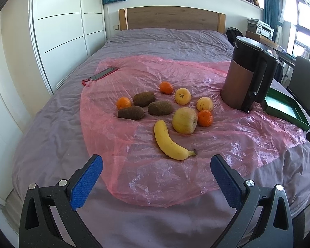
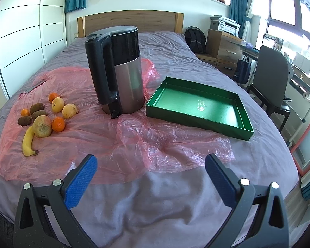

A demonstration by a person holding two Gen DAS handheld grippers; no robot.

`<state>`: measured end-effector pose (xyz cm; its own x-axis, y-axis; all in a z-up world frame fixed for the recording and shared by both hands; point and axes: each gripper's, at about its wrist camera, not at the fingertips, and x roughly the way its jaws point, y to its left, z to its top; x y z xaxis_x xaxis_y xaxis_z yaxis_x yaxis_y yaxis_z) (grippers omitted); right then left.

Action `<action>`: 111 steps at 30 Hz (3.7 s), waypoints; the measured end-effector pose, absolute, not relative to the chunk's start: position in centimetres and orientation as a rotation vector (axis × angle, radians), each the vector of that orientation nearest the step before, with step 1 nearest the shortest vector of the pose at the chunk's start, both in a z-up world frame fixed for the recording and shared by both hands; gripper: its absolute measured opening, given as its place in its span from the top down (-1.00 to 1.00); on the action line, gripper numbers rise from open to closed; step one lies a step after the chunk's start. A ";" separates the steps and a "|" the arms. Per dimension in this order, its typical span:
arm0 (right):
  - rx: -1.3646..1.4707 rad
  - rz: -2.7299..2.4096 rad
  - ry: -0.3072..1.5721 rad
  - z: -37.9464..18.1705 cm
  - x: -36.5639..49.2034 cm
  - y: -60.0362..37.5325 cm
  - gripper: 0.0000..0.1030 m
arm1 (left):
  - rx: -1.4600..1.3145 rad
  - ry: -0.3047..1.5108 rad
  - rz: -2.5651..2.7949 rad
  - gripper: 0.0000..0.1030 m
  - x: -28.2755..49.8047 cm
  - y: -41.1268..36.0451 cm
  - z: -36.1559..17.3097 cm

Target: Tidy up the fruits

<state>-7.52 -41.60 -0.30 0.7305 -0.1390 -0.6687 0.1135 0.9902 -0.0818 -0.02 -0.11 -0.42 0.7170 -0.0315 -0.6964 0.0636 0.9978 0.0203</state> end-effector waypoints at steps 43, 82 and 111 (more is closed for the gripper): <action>-0.149 0.621 0.894 -6.2 0.3 -15.9 -1.00 | 0.220 0.928 -0.230 -0.77 13.3 9.7 -2.5; -0.087 0.649 1.141 -15.1 8.1 -11.2 0.71 | 0.043 1.157 -0.273 0.22 30.5 9.6 -12.8; 0.165 0.754 1.076 -10.1 8.4 -16.6 0.82 | -0.081 0.997 -0.237 0.24 26.0 12.5 -6.5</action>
